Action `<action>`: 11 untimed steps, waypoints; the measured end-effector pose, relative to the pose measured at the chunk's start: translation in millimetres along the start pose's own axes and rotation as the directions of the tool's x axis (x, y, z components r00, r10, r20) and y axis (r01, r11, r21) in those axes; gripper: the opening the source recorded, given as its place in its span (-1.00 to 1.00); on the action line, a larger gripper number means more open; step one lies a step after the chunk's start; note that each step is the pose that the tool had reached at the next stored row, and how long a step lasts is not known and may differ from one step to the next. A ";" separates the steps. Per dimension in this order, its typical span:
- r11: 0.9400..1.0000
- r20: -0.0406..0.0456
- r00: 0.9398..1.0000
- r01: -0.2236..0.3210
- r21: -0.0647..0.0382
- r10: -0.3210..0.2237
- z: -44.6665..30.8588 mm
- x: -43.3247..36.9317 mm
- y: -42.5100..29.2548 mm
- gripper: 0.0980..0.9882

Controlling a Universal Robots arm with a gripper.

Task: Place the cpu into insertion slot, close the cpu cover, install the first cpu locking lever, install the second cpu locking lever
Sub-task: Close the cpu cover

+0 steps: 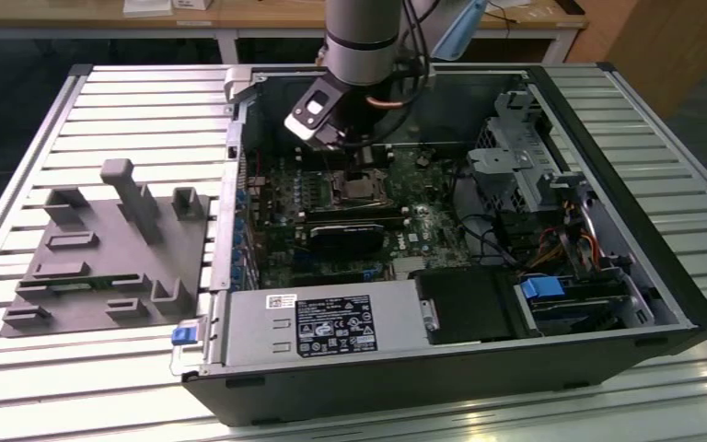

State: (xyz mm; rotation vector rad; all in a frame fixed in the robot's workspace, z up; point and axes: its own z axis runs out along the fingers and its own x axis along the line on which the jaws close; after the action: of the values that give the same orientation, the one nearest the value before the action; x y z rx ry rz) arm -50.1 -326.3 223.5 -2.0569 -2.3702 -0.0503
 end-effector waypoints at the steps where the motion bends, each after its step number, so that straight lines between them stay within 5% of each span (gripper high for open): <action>1: 1.000 0.000 1.000 0.018 0.000 -0.018 0.0 0.0 0.0 -0.99; 6: 0.994 -0.003 0.994 0.109 0.002 -0.109 0.0 0.0 0.0 -0.99; 11: 0.980 -0.005 0.980 0.198 0.004 -0.198 0.1 0.0 0.0 -0.99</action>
State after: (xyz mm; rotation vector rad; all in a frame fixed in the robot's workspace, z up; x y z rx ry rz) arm -50.1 -326.3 223.4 -1.8088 -2.5607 -0.0495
